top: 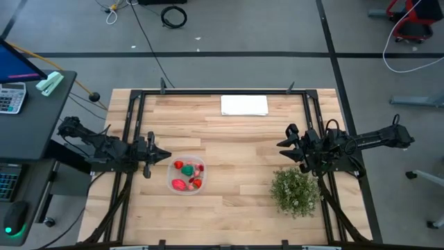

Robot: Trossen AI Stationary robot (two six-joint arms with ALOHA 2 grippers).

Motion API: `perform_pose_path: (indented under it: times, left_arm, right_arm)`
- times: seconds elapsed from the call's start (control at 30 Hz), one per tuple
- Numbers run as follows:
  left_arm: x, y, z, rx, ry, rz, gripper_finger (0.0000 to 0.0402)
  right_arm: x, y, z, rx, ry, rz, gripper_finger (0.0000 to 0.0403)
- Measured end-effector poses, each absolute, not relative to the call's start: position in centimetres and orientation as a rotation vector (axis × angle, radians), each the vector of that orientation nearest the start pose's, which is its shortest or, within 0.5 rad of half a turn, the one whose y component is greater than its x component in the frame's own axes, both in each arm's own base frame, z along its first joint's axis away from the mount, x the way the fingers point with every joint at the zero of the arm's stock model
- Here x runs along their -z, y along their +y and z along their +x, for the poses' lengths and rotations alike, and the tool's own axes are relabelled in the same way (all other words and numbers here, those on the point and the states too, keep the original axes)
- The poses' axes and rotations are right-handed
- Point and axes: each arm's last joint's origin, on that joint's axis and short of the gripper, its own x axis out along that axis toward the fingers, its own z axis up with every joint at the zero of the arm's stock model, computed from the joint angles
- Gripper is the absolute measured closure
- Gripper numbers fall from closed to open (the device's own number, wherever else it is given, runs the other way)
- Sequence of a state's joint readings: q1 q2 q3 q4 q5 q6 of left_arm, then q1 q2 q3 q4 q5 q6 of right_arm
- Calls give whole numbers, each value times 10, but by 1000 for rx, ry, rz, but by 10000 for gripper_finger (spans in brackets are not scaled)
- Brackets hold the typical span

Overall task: Pick and placing Produce into tupperware
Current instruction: Return to Home Position

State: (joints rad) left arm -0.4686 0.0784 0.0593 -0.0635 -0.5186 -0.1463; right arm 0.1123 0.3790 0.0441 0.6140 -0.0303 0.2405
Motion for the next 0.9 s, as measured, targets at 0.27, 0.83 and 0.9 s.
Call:
perform_pose_path:
  times: [0.27,0.83,0.9]
  left_arm:
    - [-172,-30,92,-55,69,-107,367]
    - [-172,-30,92,-55,69,-107,365]
    - [-172,-30,92,-55,69,-107,363]
  right_arm:
    - [-204,14,118,-175,-261,250,251]
    - [-204,14,118,-175,-261,250,251]
    - [-204,14,118,-175,-261,250,251]
